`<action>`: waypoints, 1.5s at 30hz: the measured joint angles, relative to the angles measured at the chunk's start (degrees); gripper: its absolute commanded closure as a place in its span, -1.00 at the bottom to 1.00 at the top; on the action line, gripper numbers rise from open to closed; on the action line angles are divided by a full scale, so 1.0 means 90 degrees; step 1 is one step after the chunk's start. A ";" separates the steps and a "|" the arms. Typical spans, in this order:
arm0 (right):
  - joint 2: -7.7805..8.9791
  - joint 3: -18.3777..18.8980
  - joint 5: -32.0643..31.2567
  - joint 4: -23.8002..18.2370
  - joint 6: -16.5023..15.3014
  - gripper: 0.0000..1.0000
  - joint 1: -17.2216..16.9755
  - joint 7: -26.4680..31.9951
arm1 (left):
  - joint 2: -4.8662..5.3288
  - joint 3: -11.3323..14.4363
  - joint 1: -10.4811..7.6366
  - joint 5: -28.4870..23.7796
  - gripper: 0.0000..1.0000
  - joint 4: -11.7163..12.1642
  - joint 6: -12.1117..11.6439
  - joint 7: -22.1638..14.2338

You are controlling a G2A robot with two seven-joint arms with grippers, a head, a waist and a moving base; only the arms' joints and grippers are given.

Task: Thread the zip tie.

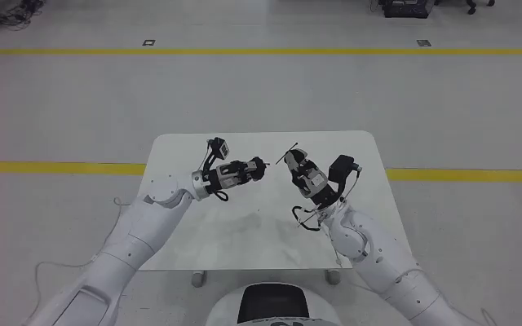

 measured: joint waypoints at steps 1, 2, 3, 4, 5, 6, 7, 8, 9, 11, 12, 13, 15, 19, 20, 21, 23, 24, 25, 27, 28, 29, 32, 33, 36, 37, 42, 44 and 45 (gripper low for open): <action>-0.0013 -0.0025 -0.0003 0.0029 0.0000 1.00 0.0020 -0.0012 | 0.0000 -0.0002 0.0005 0.0014 1.00 -0.0007 -0.0005 0.0001; -0.0024 -0.0044 -0.0007 0.0049 0.0000 1.00 0.0035 -0.0023 | 0.0000 -0.0003 0.0008 0.0034 1.00 -0.0014 -0.0015 0.0003; -0.0036 -0.0064 -0.0009 0.0065 0.0000 1.00 0.0048 -0.0029 | 0.0000 -0.0005 0.0012 0.0060 1.00 -0.0021 -0.0030 0.0013; -0.0044 -0.0076 -0.0010 0.0071 0.0001 1.00 0.0056 -0.0030 | 0.0000 -0.0008 0.0016 0.0075 1.00 -0.0026 -0.0040 0.0022; -0.0050 -0.0084 -0.0010 0.0078 0.0001 1.00 0.0062 -0.0030 | 0.0000 -0.0012 0.0020 0.0086 1.00 -0.0032 -0.0048 0.0032; -0.0057 -0.0089 -0.0012 0.0085 0.0001 1.00 0.0069 -0.0030 | 0.0000 -0.0017 0.0026 0.0095 1.00 -0.0041 -0.0054 0.0044; -0.0062 -0.0091 -0.0015 0.0089 0.0001 1.00 0.0072 -0.0031 | 0.0000 -0.0022 0.0031 0.0100 1.00 -0.0047 -0.0058 0.0052; -0.0066 -0.0093 -0.0019 0.0091 0.0001 1.00 0.0075 -0.0031 | 0.0000 -0.0028 0.0036 0.0106 1.00 -0.0054 -0.0062 0.0061; -0.0069 -0.0094 -0.0023 0.0091 0.0001 1.00 0.0076 -0.0031 | 0.0000 -0.0033 0.0041 0.0111 1.00 -0.0062 -0.0064 0.0068; -0.0077 -0.0094 -0.0033 0.0088 0.0001 1.00 0.0073 -0.0034 | 0.0001 -0.0045 0.0053 0.0120 1.00 -0.0078 -0.0065 0.0076; -0.0080 -0.0092 -0.0038 0.0088 0.0001 1.00 0.0071 -0.0036 | 0.0002 -0.0051 0.0059 0.0123 1.00 -0.0086 -0.0066 0.0080; -0.0082 -0.0090 -0.0042 0.0088 0.0001 1.00 0.0071 -0.0037 | 0.0002 -0.0056 0.0063 0.0125 1.00 -0.0091 -0.0068 0.0082; -0.0086 -0.0086 -0.0047 0.0086 0.0001 1.00 0.0068 -0.0038 | 0.0002 -0.0064 0.0070 0.0127 1.00 -0.0098 -0.0070 0.0085; -0.0095 -0.0077 -0.0049 0.0085 0.0001 1.00 0.0064 -0.0048 | 0.0000 -0.0081 0.0080 0.0132 1.00 -0.0106 -0.0071 0.0090; -0.0096 -0.0074 -0.0047 0.0084 0.0001 1.00 0.0062 -0.0051 | 0.0000 -0.0083 0.0081 0.0137 1.00 -0.0108 -0.0071 0.0089; -0.0098 -0.0071 -0.0037 0.0079 0.0001 1.00 0.0059 -0.0053 | 0.0001 -0.0081 0.0073 0.0167 1.00 -0.0113 -0.0073 0.0059; -0.0099 -0.0069 -0.0031 0.0075 0.0001 1.00 0.0058 -0.0053 | 0.0002 -0.0077 0.0064 0.0200 1.00 -0.0116 -0.0077 0.0028; -0.0099 -0.0069 -0.0030 0.0074 0.0001 1.00 0.0058 -0.0053 | 0.0002 -0.0077 0.0063 0.0203 1.00 -0.0116 -0.0077 0.0026; -0.0099 -0.0069 -0.0030 0.0075 0.0001 1.00 0.0058 -0.0053 | 0.0002 -0.0077 0.0063 0.0203 1.00 -0.0116 -0.0077 0.0026; -0.0098 -0.0069 -0.0030 0.0075 0.0001 1.00 0.0058 -0.0052 | 0.0002 -0.0077 0.0063 0.0201 1.00 -0.0116 -0.0077 0.0027; -0.0098 -0.0069 -0.0030 0.0075 0.0001 1.00 0.0058 -0.0052 | 0.0002 -0.0077 0.0063 0.0200 1.00 -0.0116 -0.0077 0.0028; -0.0098 -0.0069 -0.0030 0.0075 0.0001 1.00 0.0058 -0.0052 | 0.0002 -0.0075 0.0068 0.0209 1.00 -0.0126 -0.0073 0.0045; -0.0106 -0.0037 0.0004 0.0037 0.0035 1.00 0.0033 0.0000 | 0.0006 -0.0083 0.0115 0.0323 1.00 -0.0231 -0.0056 0.0224; -0.0112 -0.0008 0.0024 0.0017 0.0039 1.00 0.0012 0.0032 | 0.0011 -0.0100 0.0130 0.0338 1.00 -0.0255 -0.0074 0.0235; -0.0127 0.0065 0.0062 -0.0003 0.0012 1.00 -0.0037 0.0052 | 0.0019 -0.0135 0.0153 0.0369 1.00 -0.0275 -0.0153 0.0210; -0.0133 0.0081 0.0065 -0.0005 0.0004 1.00 -0.0048 0.0059 | 0.0020 -0.0140 0.0157 0.0379 1.00 -0.0277 -0.0174 0.0201; -0.0164 0.0140 0.0055 -0.0023 0.0000 1.00 -0.0089 0.0095 | 0.0020 -0.0174 0.0171 0.0411 1.00 -0.0290 -0.0218 0.0187; -0.0177 0.0153 0.0060 -0.0034 0.0000 1.00 -0.0101 0.0104 | 0.0018 -0.0196 0.0181 0.0425 1.00 -0.0298 -0.0217 0.0176; -0.0182 0.0157 0.0063 -0.0038 0.0001 1.00 -0.0105 0.0108 | 0.0017 -0.0204 0.0186 0.0430 1.00 -0.0302 -0.0216 0.0173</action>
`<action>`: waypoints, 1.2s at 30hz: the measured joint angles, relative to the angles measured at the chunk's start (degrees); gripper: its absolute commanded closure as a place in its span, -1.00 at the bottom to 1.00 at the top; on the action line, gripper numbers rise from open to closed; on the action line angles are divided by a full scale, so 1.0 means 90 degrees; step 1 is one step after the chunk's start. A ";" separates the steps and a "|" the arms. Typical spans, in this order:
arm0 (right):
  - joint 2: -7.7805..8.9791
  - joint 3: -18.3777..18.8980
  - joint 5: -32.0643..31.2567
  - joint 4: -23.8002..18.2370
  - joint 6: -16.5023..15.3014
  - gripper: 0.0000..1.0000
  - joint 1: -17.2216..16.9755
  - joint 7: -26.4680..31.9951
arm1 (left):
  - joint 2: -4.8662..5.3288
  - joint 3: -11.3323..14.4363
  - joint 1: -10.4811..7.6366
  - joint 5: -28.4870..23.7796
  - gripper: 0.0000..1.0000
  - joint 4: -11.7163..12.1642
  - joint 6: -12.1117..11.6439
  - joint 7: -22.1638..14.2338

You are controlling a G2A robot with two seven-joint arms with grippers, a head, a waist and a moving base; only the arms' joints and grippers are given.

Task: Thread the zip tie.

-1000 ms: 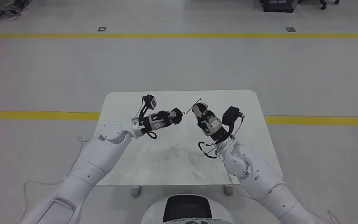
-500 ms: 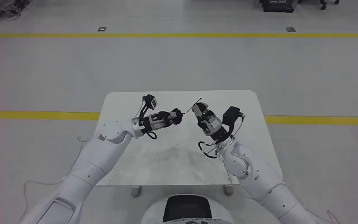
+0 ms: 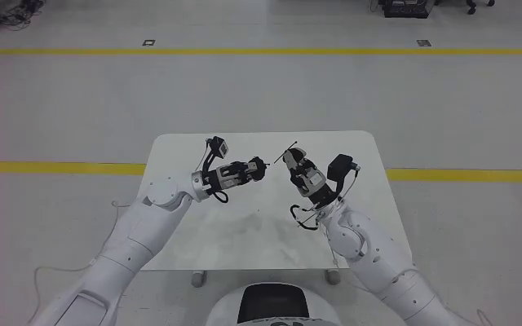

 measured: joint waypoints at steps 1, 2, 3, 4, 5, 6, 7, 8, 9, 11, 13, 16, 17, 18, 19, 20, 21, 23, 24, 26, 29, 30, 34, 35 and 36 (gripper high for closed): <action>-0.0006 0.0003 0.0002 -0.0006 0.0000 1.00 -0.0004 0.0007 | -0.0002 -0.0011 0.0006 0.0005 1.00 -0.0006 0.0000 -0.0004; -0.0010 0.0003 0.0004 -0.0013 0.0000 1.00 -0.0008 0.0012 | -0.0004 -0.0019 0.0011 0.0008 1.00 -0.0010 0.0000 -0.0008; -0.0014 0.0001 0.0007 -0.0022 0.0000 1.00 -0.0012 0.0018 | -0.0006 -0.0027 0.0015 0.0014 1.00 -0.0013 0.0000 -0.0011; -0.0018 -0.0002 0.0019 -0.0035 0.0000 1.00 -0.0013 0.0026 | -0.0009 -0.0038 0.0021 0.0022 1.00 -0.0018 0.0000 -0.0013; -0.0020 -0.0007 0.0032 -0.0045 0.0000 1.00 -0.0012 0.0033 | -0.0011 -0.0045 0.0026 0.0028 1.00 -0.0022 0.0000 -0.0014; -0.0021 -0.0012 0.0044 -0.0055 0.0000 1.00 -0.0012 0.0041 | -0.0013 -0.0053 0.0031 0.0034 1.00 -0.0025 0.0000 -0.0014; -0.0022 -0.0020 0.0061 -0.0068 0.0000 1.00 -0.0014 0.0049 | -0.0016 -0.0064 0.0038 0.0041 1.00 -0.0027 0.0000 -0.0009; -0.0022 -0.0028 0.0080 -0.0078 0.0000 1.00 -0.0016 0.0051 | -0.0019 -0.0073 0.0045 0.0044 1.00 -0.0027 0.0000 0.0007; -0.0021 -0.0037 0.0110 -0.0086 0.0000 1.00 -0.0017 0.0051 | -0.0022 -0.0081 0.0053 0.0047 1.00 -0.0027 0.0000 0.0028; -0.0015 -0.0049 0.0160 -0.0089 0.0000 1.00 -0.0005 0.0064 | -0.0029 -0.0093 0.0068 0.0053 1.00 -0.0034 0.0000 0.0059; -0.0008 -0.0062 0.0181 -0.0078 0.0000 1.00 0.0012 0.0077 | -0.0035 -0.0103 0.0074 0.0060 1.00 -0.0038 0.0000 0.0062; -0.0001 -0.0090 0.0206 -0.0051 0.0000 1.00 0.0037 0.0084 | -0.0042 -0.0112 0.0085 0.0068 1.00 -0.0030 0.0005 0.0056; 0.0001 -0.0097 0.0214 -0.0042 0.0000 1.00 0.0046 0.0083 | -0.0043 -0.0110 0.0088 0.0071 1.00 -0.0018 0.0013 0.0058; 0.0002 -0.0104 0.0221 -0.0034 0.0000 1.00 0.0054 0.0078 | -0.0043 -0.0109 0.0089 0.0072 1.00 -0.0012 0.0018 0.0061; 0.0005 -0.0111 0.0230 -0.0022 0.0000 1.00 0.0063 0.0066 | -0.0043 -0.0108 0.0089 0.0072 1.00 -0.0010 0.0020 0.0062; 0.0006 -0.0115 0.0234 -0.0011 0.0000 1.00 0.0071 0.0051 | -0.0043 -0.0108 0.0089 0.0072 1.00 -0.0010 0.0020 0.0063; 0.0008 -0.0122 0.0239 0.0002 0.0000 1.00 0.0080 0.0027 | -0.0043 -0.0108 0.0089 0.0072 1.00 -0.0010 0.0020 0.0063; 0.0011 -0.0138 0.0246 0.0020 0.0000 1.00 0.0093 -0.0002 | -0.0043 -0.0108 0.0089 0.0072 1.00 -0.0011 0.0020 0.0063; 0.0012 -0.0146 0.0253 0.0029 0.0000 1.00 0.0100 -0.0014 | -0.0043 -0.0108 0.0089 0.0072 1.00 -0.0011 0.0020 0.0063; 0.0014 -0.0174 0.0270 0.0053 0.0000 1.00 0.0123 -0.0032 | -0.0043 -0.0108 0.0089 0.0072 1.00 -0.0011 0.0019 0.0063; 0.0014 -0.0221 0.0280 0.0093 0.0000 1.00 0.0158 -0.0051 | -0.0043 -0.0108 0.0089 0.0072 1.00 -0.0011 0.0019 0.0063; 0.0014 -0.0235 0.0284 0.0104 0.0000 1.00 0.0169 -0.0057 | -0.0043 -0.0108 0.0089 0.0072 1.00 -0.0011 0.0019 0.0063; 0.0012 -0.0289 0.0312 0.0171 0.0000 1.00 0.0225 -0.0076 | -0.0043 -0.0108 0.0089 0.0072 1.00 -0.0011 0.0019 0.0063; 0.0012 -0.0297 0.0322 0.0187 0.0000 1.00 0.0238 -0.0078 | -0.0043 -0.0108 0.0089 0.0072 1.00 -0.0011 0.0019 0.0063; 0.0012 -0.0307 0.0331 0.0202 0.0000 1.00 0.0251 -0.0081 | -0.0043 -0.0108 0.0089 0.0072 1.00 -0.0011 0.0019 0.0063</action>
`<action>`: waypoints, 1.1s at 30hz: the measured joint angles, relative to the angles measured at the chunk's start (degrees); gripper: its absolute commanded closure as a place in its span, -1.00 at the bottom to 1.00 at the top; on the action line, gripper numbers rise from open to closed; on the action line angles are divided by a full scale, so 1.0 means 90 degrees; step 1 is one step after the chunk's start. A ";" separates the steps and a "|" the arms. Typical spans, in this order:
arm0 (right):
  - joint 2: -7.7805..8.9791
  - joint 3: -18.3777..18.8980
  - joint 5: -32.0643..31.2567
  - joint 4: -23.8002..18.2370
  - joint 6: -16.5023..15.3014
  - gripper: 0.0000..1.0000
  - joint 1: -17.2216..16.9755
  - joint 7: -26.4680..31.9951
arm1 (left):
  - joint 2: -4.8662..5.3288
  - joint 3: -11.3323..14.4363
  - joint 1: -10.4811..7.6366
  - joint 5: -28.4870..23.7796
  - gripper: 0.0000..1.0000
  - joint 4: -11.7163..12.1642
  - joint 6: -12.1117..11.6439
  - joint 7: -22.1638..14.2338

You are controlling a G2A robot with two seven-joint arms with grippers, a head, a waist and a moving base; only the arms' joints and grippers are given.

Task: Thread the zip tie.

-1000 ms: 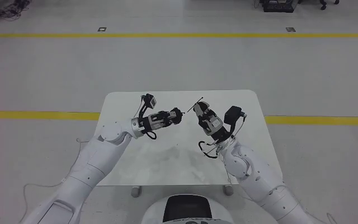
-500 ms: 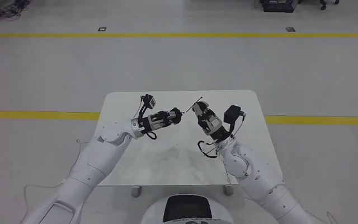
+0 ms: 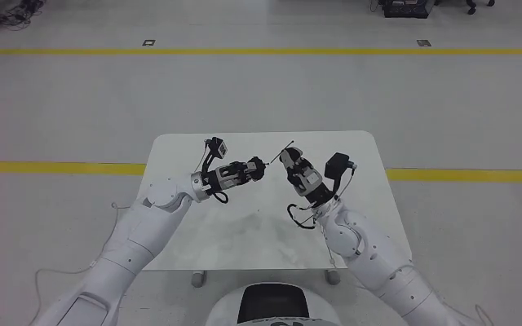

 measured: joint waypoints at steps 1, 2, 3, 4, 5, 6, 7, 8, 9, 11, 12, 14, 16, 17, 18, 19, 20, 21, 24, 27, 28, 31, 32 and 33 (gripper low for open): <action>0.0000 -0.0008 0.0004 0.0007 0.0000 1.00 0.0004 -0.0004 | 0.0000 0.0000 0.0000 0.0000 1.00 0.0000 0.0000 0.0000; 0.0001 -0.0016 0.0006 0.0012 0.0000 1.00 0.0005 -0.0010 | 0.0000 0.0000 0.0000 0.0000 1.00 0.0000 0.0000 0.0000; 0.0003 -0.0023 0.0007 0.0021 0.0000 1.00 0.0006 -0.0017 | 0.0000 0.0000 0.0000 0.0000 1.00 0.0000 0.0000 0.0000; 0.0004 -0.0025 0.0009 0.0031 0.0000 1.00 0.0011 -0.0021 | 0.0000 0.0000 0.0000 0.0000 1.00 0.0000 0.0000 0.0000; 0.0005 -0.0029 0.0012 0.0041 0.0000 1.00 0.0016 -0.0023 | 0.0000 0.0000 0.0000 0.0000 1.00 0.0000 0.0000 0.0000; 0.0005 -0.0035 0.0015 0.0050 0.0000 1.00 0.0020 -0.0028 | 0.0000 0.0000 0.0000 0.0000 1.00 0.0000 0.0000 0.0000; 0.0006 -0.0043 0.0018 0.0061 0.0000 1.00 0.0023 -0.0037 | 0.0000 0.0000 0.0000 0.0000 1.00 0.0000 0.0000 0.0000; 0.0006 -0.0048 0.0021 0.0069 0.0000 1.00 0.0026 -0.0044 | 0.0000 0.0000 0.0000 0.0000 1.00 0.0000 0.0000 0.0000; 0.0006 -0.0056 0.0025 0.0080 0.0000 1.00 0.0033 -0.0056 | 0.0000 0.0000 0.0000 0.0000 1.00 0.0000 0.0000 0.0000; 0.0006 -0.0070 0.0024 0.0092 0.0000 1.00 0.0044 -0.0080 | 0.0000 0.0000 0.0000 0.0000 1.00 0.0000 0.0000 0.0000; 0.0005 -0.0078 0.0020 0.0095 0.0000 1.00 0.0049 -0.0103 | 0.0000 0.0000 0.0000 0.0000 1.00 0.0000 0.0000 0.0000; 0.0003 -0.0102 -0.0011 0.0102 0.0000 1.00 0.0065 -0.0196 | 0.0000 0.0000 0.0000 0.0000 1.00 0.0000 0.0000 0.0000; 0.0000 -0.0142 -0.0038 0.0115 0.0000 1.00 0.0076 -0.0283 | 0.0000 0.0000 0.0000 0.0000 1.00 0.0000 0.0000 0.0000; 0.0000 -0.0155 -0.0044 0.0124 0.0000 1.00 0.0082 -0.0303 | 0.0000 0.0000 0.0000 0.0000 1.00 0.0000 0.0000 0.0000; -0.0001 -0.0168 -0.0048 0.0141 0.0000 1.00 0.0092 -0.0324 | 0.0000 0.0000 0.0000 0.0000 1.00 0.0000 0.0000 0.0000; -0.0001 -0.0177 -0.0048 0.0154 0.0000 1.00 0.0102 -0.0338 | 0.0000 0.0000 0.0000 0.0000 1.00 0.0000 0.0000 0.0000; -0.0002 -0.0187 -0.0047 0.0169 0.0000 1.00 0.0112 -0.0352 | 0.0000 0.0000 0.0000 0.0000 1.00 0.0000 0.0000 0.0000; -0.0003 -0.0202 -0.0043 0.0188 0.0000 1.00 0.0124 -0.0368 | 0.0000 0.0000 0.0000 0.0000 1.00 0.0000 0.0000 0.0000; -0.0008 -0.0238 -0.0031 0.0229 0.0000 1.00 0.0151 -0.0393 | 0.0000 0.0000 0.0000 0.0000 1.00 0.0000 0.0000 0.0000; -0.0013 -0.0274 -0.0017 0.0268 0.0000 1.00 0.0185 -0.0424 | 0.0000 0.0000 0.0000 0.0000 1.00 0.0000 0.0000 0.0000; -0.0014 -0.0282 -0.0017 0.0276 0.0000 1.00 0.0191 -0.0437 | 0.0000 0.0000 0.0000 0.0000 1.00 0.0000 0.0000 0.0000; -0.0015 -0.0306 -0.0019 0.0300 0.0000 1.00 0.0208 -0.0477 | 0.0000 0.0000 0.0000 0.0000 1.00 0.0000 0.0000 0.0000; -0.0016 -0.0314 -0.0019 0.0309 0.0000 1.00 0.0214 -0.0487 | 0.0000 0.0000 0.0000 0.0000 1.00 0.0000 0.0000 0.0000; -0.0017 -0.0322 -0.0019 0.0319 0.0000 1.00 0.0220 -0.0494 | 0.0000 0.0000 0.0000 0.0000 1.00 0.0000 0.0000 0.0000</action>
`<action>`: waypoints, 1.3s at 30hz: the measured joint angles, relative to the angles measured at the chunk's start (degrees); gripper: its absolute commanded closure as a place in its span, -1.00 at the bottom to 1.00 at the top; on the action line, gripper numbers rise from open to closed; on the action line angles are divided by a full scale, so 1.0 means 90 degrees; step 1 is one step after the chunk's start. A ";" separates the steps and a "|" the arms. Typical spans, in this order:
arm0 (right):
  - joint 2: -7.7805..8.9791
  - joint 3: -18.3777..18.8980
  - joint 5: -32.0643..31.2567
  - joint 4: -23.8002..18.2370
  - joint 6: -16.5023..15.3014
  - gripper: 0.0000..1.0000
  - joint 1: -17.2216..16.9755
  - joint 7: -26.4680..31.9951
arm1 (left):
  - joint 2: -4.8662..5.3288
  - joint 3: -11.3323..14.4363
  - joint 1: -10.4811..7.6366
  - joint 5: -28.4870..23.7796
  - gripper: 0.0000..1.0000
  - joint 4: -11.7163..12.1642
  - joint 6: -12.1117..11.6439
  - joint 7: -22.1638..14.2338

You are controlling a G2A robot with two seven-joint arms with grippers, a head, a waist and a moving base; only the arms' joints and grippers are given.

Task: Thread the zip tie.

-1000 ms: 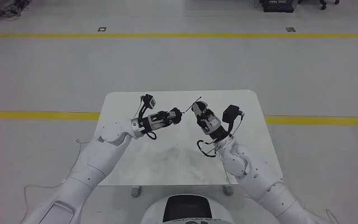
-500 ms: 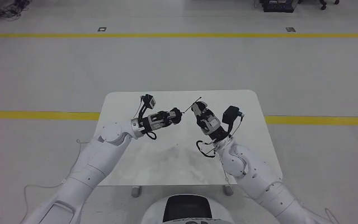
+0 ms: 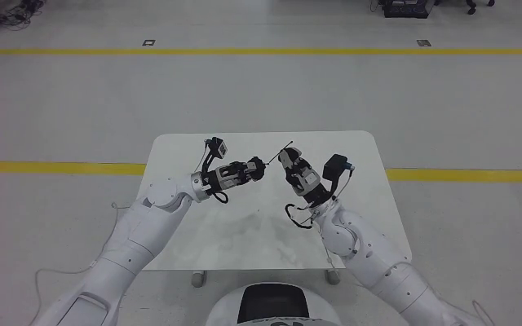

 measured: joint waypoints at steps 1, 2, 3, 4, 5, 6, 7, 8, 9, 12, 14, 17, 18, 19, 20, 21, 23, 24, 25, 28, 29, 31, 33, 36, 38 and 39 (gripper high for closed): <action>-0.0002 -0.0012 0.0002 0.0013 0.0000 1.00 0.0009 -0.0007 | 0.0000 0.0000 0.0000 0.0000 1.00 0.0000 0.0000 0.0000; -0.0003 -0.0021 0.0006 0.0024 0.0000 1.00 0.0016 -0.0012 | 0.0000 0.0000 0.0000 0.0000 1.00 0.0000 0.0000 0.0000; -0.0005 -0.0030 0.0009 0.0034 0.0000 1.00 0.0023 -0.0017 | 0.0000 0.0000 0.0000 0.0000 1.00 0.0000 0.0000 0.0000; -0.0007 -0.0041 0.0013 0.0049 0.0000 1.00 0.0032 -0.0023 | 0.0000 0.0000 0.0000 0.0000 1.00 0.0000 0.0000 0.0000; -0.0008 -0.0051 0.0015 0.0059 0.0000 1.00 0.0038 -0.0025 | 0.0000 0.0000 0.0000 0.0000 1.00 0.0000 0.0000 0.0000; -0.0011 -0.0064 0.0019 0.0074 0.0000 1.00 0.0047 -0.0027 | 0.0000 0.0000 0.0000 0.0000 1.00 0.0000 0.0000 0.0000; -0.0012 -0.0072 0.0022 0.0082 0.0000 1.00 0.0054 -0.0027 | 0.0000 0.0000 0.0000 0.0000 1.00 0.0000 0.0000 0.0000; -0.0013 -0.0080 0.0024 0.0090 0.0000 1.00 0.0061 -0.0027 | 0.0000 0.0000 0.0000 0.0000 1.00 0.0000 0.0000 0.0000; -0.0014 -0.0087 0.0026 0.0097 0.0000 1.00 0.0069 -0.0026 | 0.0000 0.0000 0.0000 0.0000 1.00 0.0000 0.0000 0.0000; -0.0014 -0.0097 0.0027 0.0112 0.0000 1.00 0.0082 -0.0029 | 0.0000 0.0000 0.0000 0.0000 1.00 0.0000 0.0000 0.0000; -0.0015 -0.0099 0.0027 0.0122 0.0000 1.00 0.0084 -0.0040 | 0.0000 0.0000 0.0000 0.0000 1.00 0.0000 0.0000 0.0000; -0.0017 -0.0108 0.0025 0.0145 0.0000 1.00 0.0091 -0.0044 | 0.0000 0.0000 0.0000 0.0000 1.00 0.0000 0.0000 0.0000; -0.0019 -0.0113 0.0025 0.0152 0.0000 1.00 0.0094 -0.0043 | 0.0000 0.0000 0.0000 0.0000 1.00 0.0000 0.0000 0.0000; -0.0021 -0.0119 0.0024 0.0165 0.0000 1.00 0.0098 -0.0039 | 0.0000 0.0000 0.0000 0.0000 1.00 0.0000 0.0000 0.0000; -0.0022 -0.0122 0.0022 0.0174 0.0000 1.00 0.0102 -0.0037 | 0.0000 0.0000 0.0000 0.0000 1.00 0.0000 0.0000 0.0000; -0.0025 -0.0125 0.0021 0.0186 0.0000 1.00 0.0107 -0.0036 | 0.0000 0.0000 0.0000 0.0000 1.00 0.0000 0.0000 0.0000; -0.0029 -0.0126 0.0019 0.0206 0.0000 1.00 0.0114 -0.0035 | 0.0000 0.0000 0.0000 0.0000 1.00 0.0000 0.0000 0.0000; -0.0031 -0.0127 0.0017 0.0214 0.0000 1.00 0.0119 -0.0035 | 0.0000 0.0000 0.0000 0.0000 1.00 0.0000 0.0000 0.0000; -0.0033 -0.0127 0.0015 0.0216 0.0000 1.00 0.0121 -0.0041 | 0.0000 0.0000 0.0000 0.0000 1.00 0.0000 0.0000 0.0000; -0.0034 -0.0110 -0.0026 0.0199 0.0000 1.00 0.0114 -0.0073 | 0.0000 0.0000 0.0000 0.0000 1.00 0.0000 0.0000 0.0000; -0.0032 -0.0098 -0.0051 0.0188 0.0000 1.00 0.0108 -0.0078 | 0.0000 0.0000 0.0000 0.0000 1.00 0.0000 0.0000 0.0000; -0.0022 -0.0048 -0.0117 0.0147 0.0000 1.00 0.0083 -0.0080 | 0.0000 0.0000 0.0000 0.0000 1.00 0.0000 0.0000 0.0000; -0.0003 0.0030 -0.0150 0.0062 0.0000 1.00 0.0032 -0.0055 | 0.0000 0.0000 0.0000 0.0000 1.00 0.0000 0.0000 0.0000; 0.0038 0.0157 -0.0151 -0.0103 0.0000 1.00 -0.0077 0.0068 | 0.0000 0.0000 0.0000 0.0000 1.00 0.0000 0.0000 0.0000; 0.0081 0.0250 -0.0136 -0.0240 0.0000 1.00 -0.0153 0.0280 | 0.0000 0.0000 0.0000 0.0000 1.00 0.0000 0.0000 0.0000; 0.0091 0.0272 -0.0136 -0.0265 0.0000 1.00 -0.0165 0.0335 | 0.0000 0.0000 0.0000 0.0000 1.00 0.0000 0.0000 0.0000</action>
